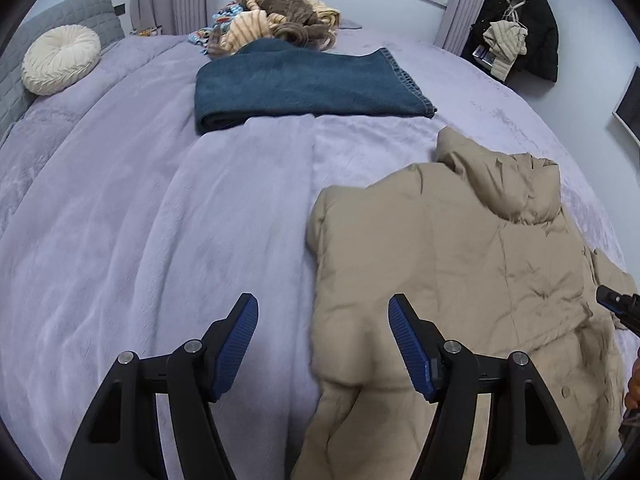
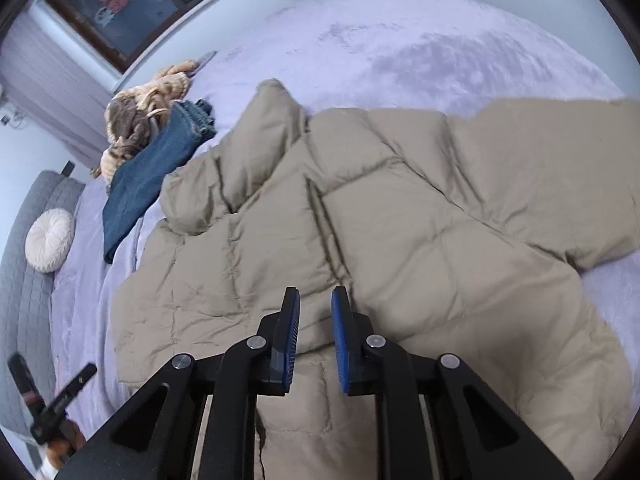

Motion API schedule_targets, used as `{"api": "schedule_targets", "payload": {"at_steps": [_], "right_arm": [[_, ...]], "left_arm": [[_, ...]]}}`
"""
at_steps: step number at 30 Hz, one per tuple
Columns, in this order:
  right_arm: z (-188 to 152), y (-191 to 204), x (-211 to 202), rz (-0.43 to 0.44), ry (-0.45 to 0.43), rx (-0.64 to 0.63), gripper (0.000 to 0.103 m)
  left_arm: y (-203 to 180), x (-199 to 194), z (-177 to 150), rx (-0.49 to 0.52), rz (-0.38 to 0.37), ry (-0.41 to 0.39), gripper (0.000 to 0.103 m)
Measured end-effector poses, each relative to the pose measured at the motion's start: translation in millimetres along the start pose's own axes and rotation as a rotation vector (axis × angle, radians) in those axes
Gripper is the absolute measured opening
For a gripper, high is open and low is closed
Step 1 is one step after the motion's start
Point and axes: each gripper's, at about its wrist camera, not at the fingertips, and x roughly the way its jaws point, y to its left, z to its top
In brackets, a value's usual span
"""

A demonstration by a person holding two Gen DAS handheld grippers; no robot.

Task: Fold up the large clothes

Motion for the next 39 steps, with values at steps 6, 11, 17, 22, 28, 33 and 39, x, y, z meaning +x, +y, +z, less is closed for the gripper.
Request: {"api": "schedule_targets", "payload": {"at_steps": [6, 11, 17, 22, 28, 33, 39], "right_arm": [[-1, 27, 56, -0.087, 0.108, -0.208, 0.014], [14, 14, 84, -0.090, 0.101, -0.200, 0.006], [21, 5, 71, -0.008, 0.132, -0.131, 0.011], [9, -16, 36, 0.064, 0.164, -0.061, 0.026], [-16, -58, 1, 0.087, 0.178, 0.057, 0.047], [-23, -99, -24, 0.081, 0.161, 0.146, 0.054], [-21, -146, -53, 0.057, 0.132, 0.208, 0.061]], "left_arm": [[-28, 74, 8, 0.029, 0.061, 0.072, 0.070], [-30, 93, 2, -0.009, 0.076, 0.087, 0.070], [-44, 68, 5, 0.016, 0.129, 0.095, 0.070], [-67, 34, -7, 0.057, 0.093, 0.090, 0.070], [-120, 19, -28, 0.093, 0.015, 0.157, 0.078], [-164, 10, -41, 0.121, -0.002, 0.158, 0.092], [-219, 11, -49, 0.151, 0.000, 0.179, 0.103]]}}
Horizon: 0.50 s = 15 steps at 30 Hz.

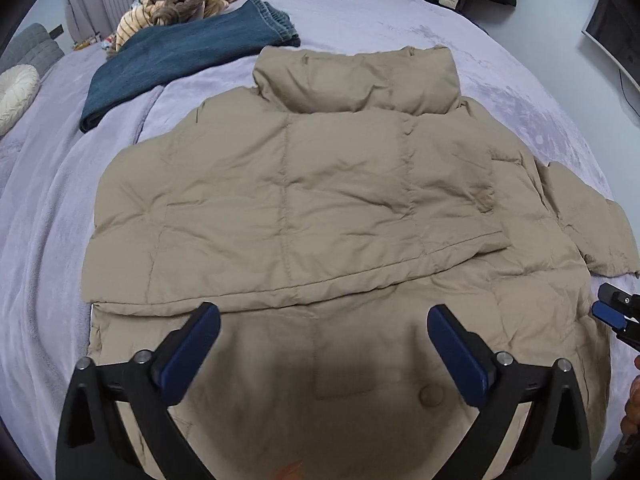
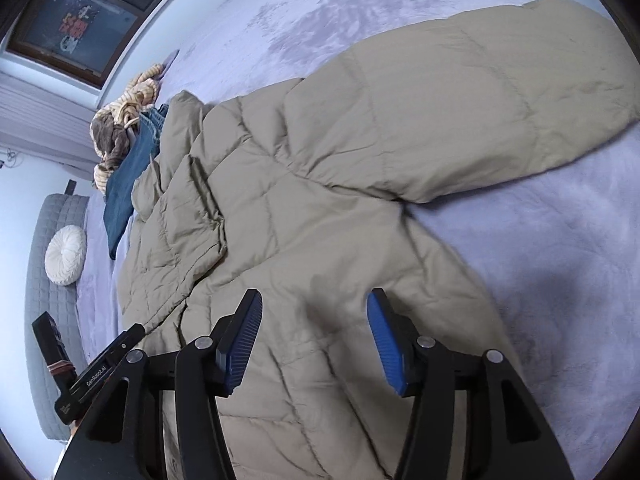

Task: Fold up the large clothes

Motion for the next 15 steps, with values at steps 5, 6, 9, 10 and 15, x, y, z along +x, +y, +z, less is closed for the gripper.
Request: {"api": "schedule_targets", "payload": {"at_steps": [5, 6, 9, 10, 15], "right_arm": [[10, -42, -26, -0.004, -0.032, 0.059, 0.065], [12, -50, -30, -0.006, -0.037, 0.071, 0.074], [20, -74, -44, -0.006, -0.062, 0.111, 0.080], [22, -81, -48, -0.006, -0.068, 0.122, 0.080], [34, -123, -69, -0.015, -0.122, 0.212, 0.089]], "left_arm": [[-41, 2, 3, 0.053, -0.016, 0.015, 0.103], [-49, 2, 4, 0.061, -0.017, 0.019, 0.103], [-68, 1, 6, 0.059, -0.006, 0.022, 0.103], [-72, 2, 7, 0.063, -0.004, 0.023, 0.103], [-90, 10, 7, 0.049, -0.059, 0.079, 0.103]]}}
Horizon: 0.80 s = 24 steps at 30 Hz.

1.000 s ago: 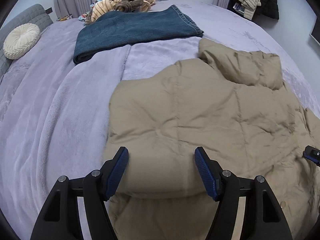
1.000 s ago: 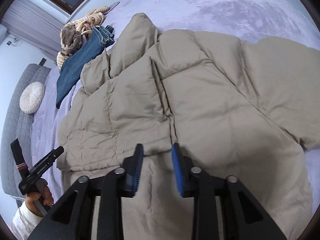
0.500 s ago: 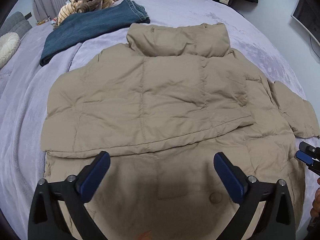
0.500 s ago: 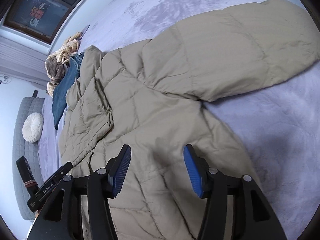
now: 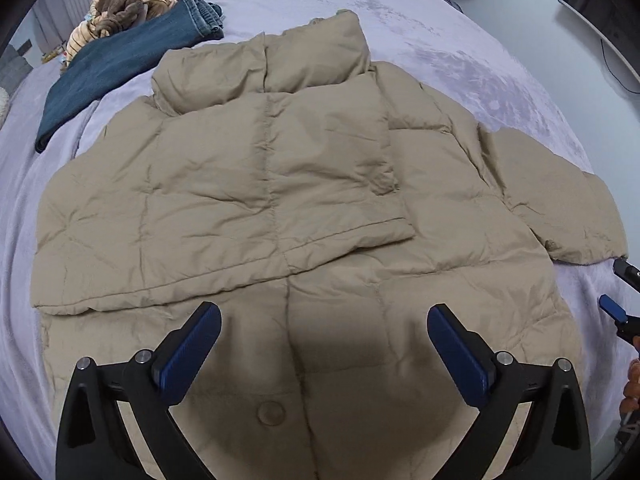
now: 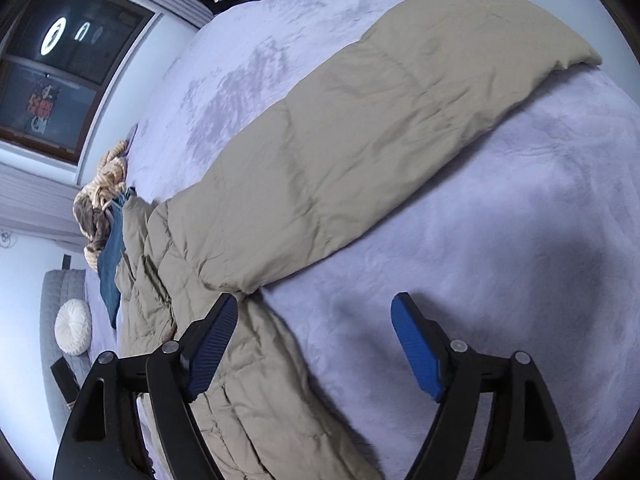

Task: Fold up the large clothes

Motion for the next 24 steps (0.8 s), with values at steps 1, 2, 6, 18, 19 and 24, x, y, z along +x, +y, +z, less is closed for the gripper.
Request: {"api": "schedule_targets", "payload": {"at_steps": [1, 2, 6, 18, 19, 24], "right_arm": [[5, -9, -4, -0.004, -0.022, 0.023, 0.089], [9, -16, -7, -0.002, -0.038, 0.038, 0.090], [28, -44, -12, 0.043, -0.074, 0.103, 0.103], [92, -100, -7, 0.258, -0.167, 0.389, 0.103], [97, -105, -4, 0.284, -0.177, 0.424, 0.103], [116, -122, 7, 0.413, -0.199, 0.572, 0.103]], "left_arm": [[-5, 0, 0, 0.003, 0.002, -0.002, 0.103], [-10, 0, -1, 0.011, 0.008, -0.006, 0.103], [-29, -2, -1, 0.044, 0.019, -0.019, 0.103], [-54, -2, 7, 0.062, -0.008, -0.016, 0.103], [-54, -2, 8, 0.064, -0.010, -0.016, 0.103], [-49, -6, 16, 0.054, -0.002, -0.044, 0.103]]}}
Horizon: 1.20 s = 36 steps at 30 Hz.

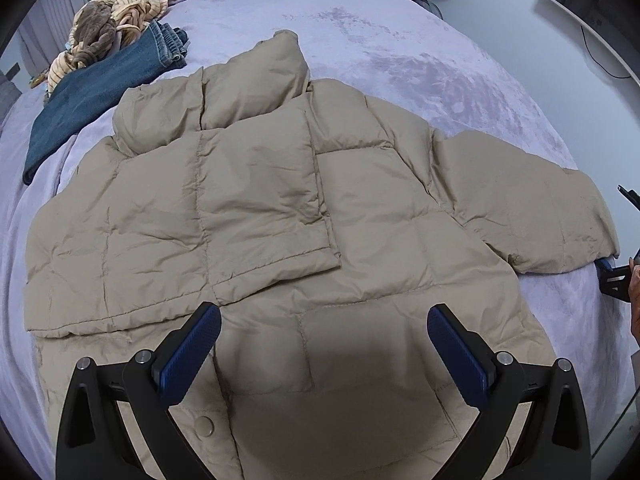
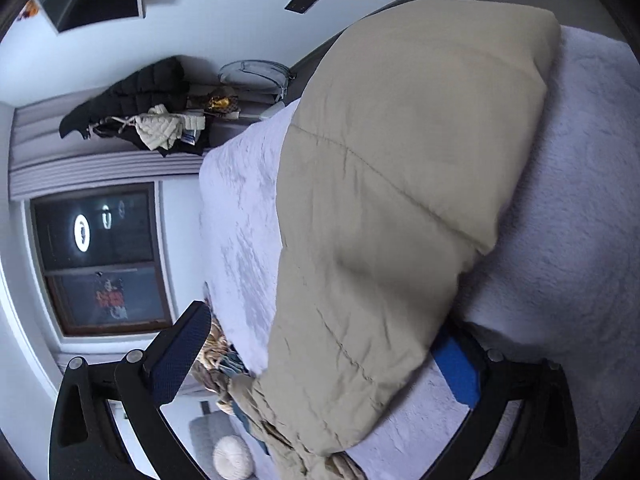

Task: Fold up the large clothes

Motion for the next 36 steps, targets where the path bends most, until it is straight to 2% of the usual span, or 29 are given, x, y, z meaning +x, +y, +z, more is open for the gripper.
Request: {"api": "schedule_targets", "payload": {"at_steps": [2, 4, 6, 7, 8, 11, 14, 18, 21, 23, 27, 32, 36], "right_arm": [[3, 0, 5, 0.030, -0.007, 0.037, 0.100], [6, -3, 11, 0.077, -0.006, 0.087, 0.072], [7, -10, 19, 0.108, 0.013, 0.147, 0.021], [5, -11, 22, 0.112, 0.016, 0.165, 0.012], [4, -9, 25, 0.105, 0.014, 0.162, 0.008], [-5, 8, 30, 0.112, 0.014, 0.094, 0.007], [-22, 42, 38, 0.139, 0.043, -0.025, 0.007], [-67, 106, 62, 0.139, 0.118, -0.257, 0.007], [-116, 156, 89, 0.133, 0.185, -0.454, 0.007], [-160, 188, 111, 0.117, 0.232, -0.607, 0.007], [-257, 228, 159, 0.079, 0.317, -0.874, 0.007], [-361, 230, 212, -0.014, 0.419, -1.104, 0.007], [-412, 188, 243, -0.147, 0.483, -1.193, 0.008]], "left_arm": [[5, -1, 1, -0.011, 0.001, -0.005, 0.103], [12, 1, 2, -0.023, 0.002, 0.003, 0.103], [18, 1, 1, -0.031, 0.005, 0.004, 0.103], [22, 0, 0, -0.036, 0.007, 0.001, 0.103], [26, -1, -1, -0.040, 0.011, -0.003, 0.103], [42, -5, -3, -0.049, 0.020, -0.016, 0.103], [63, -5, -5, -0.072, 0.031, -0.015, 0.103], [94, -11, -9, -0.097, 0.058, -0.040, 0.103], [123, -18, -11, -0.128, 0.073, -0.058, 0.103], [143, -22, -13, -0.154, 0.082, -0.068, 0.103], [185, -31, -21, -0.211, 0.106, -0.086, 0.103], [230, -38, -33, -0.261, 0.137, -0.104, 0.103], [251, -35, -40, -0.284, 0.140, -0.104, 0.103]]}}
